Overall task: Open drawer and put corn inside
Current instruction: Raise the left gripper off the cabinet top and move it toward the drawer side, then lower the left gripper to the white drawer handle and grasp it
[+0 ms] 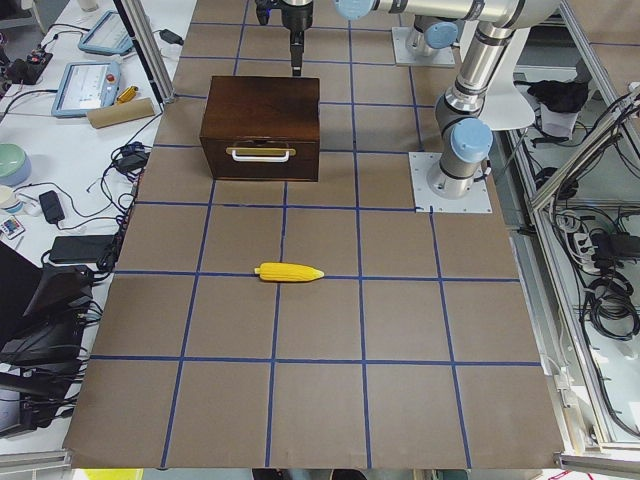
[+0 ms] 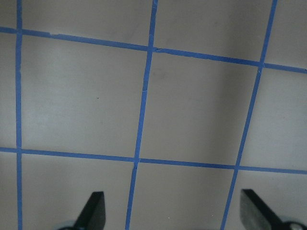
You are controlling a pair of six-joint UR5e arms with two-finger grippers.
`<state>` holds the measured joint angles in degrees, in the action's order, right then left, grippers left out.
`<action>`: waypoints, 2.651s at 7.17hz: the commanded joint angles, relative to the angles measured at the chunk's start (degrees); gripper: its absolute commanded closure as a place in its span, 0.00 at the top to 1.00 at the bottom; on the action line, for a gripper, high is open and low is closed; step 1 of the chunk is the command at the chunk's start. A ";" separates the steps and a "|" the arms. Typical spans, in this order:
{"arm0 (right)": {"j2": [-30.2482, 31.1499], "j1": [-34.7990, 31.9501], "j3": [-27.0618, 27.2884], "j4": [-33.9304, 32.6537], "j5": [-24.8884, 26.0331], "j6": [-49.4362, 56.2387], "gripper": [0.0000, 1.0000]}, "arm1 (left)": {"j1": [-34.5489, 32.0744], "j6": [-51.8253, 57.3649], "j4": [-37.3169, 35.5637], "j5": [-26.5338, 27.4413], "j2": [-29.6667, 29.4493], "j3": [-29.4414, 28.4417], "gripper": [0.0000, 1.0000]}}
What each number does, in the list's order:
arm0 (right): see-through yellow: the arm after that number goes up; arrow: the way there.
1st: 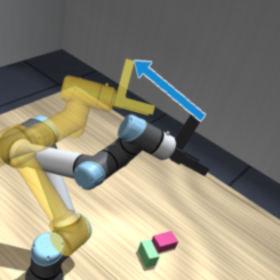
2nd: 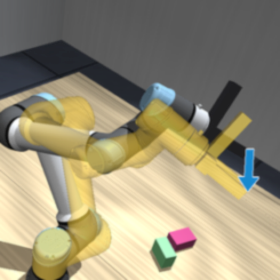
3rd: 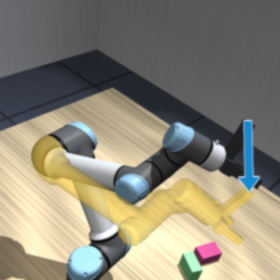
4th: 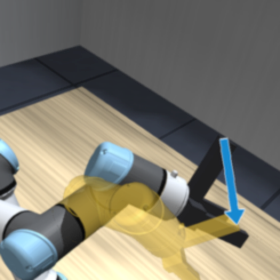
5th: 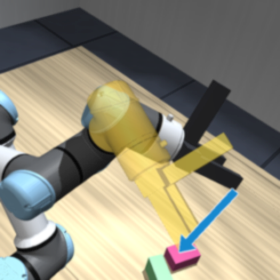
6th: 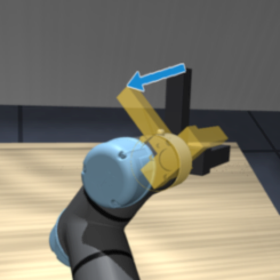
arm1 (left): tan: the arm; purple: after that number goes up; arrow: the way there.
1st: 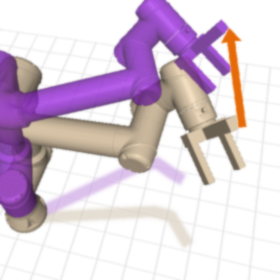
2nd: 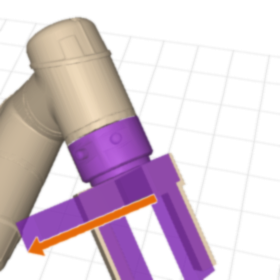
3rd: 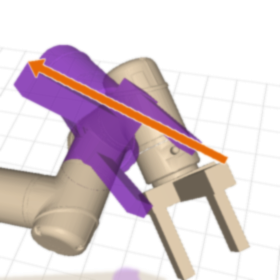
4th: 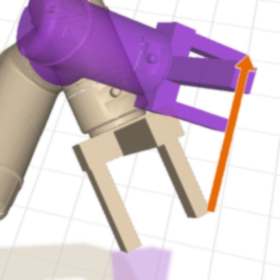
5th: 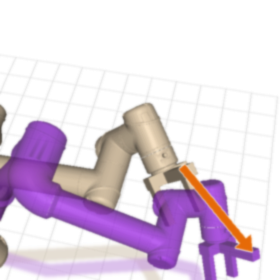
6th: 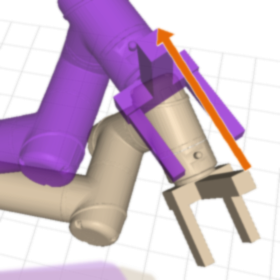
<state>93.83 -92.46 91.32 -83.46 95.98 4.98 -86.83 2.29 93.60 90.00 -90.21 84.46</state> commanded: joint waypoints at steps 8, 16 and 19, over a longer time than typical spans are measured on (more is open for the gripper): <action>0.03 0.00 0.00 0.05 0.00 -0.06 1.00 | 9.28 4.11 -0.09 -0.09 -4.09 -3.16 1.00; 0.03 0.00 0.00 -0.04 0.00 0.03 1.00 | 29.52 26.53 -3.16 -1.38 -13.48 -4.03 1.00; 0.03 0.00 0.00 -0.04 0.00 -0.06 1.00 | 29.52 33.22 -3.51 -6.75 -21.13 -5.35 1.00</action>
<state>93.83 -92.46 91.32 -83.46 95.98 4.93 -57.28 34.05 90.32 85.26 -108.54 79.52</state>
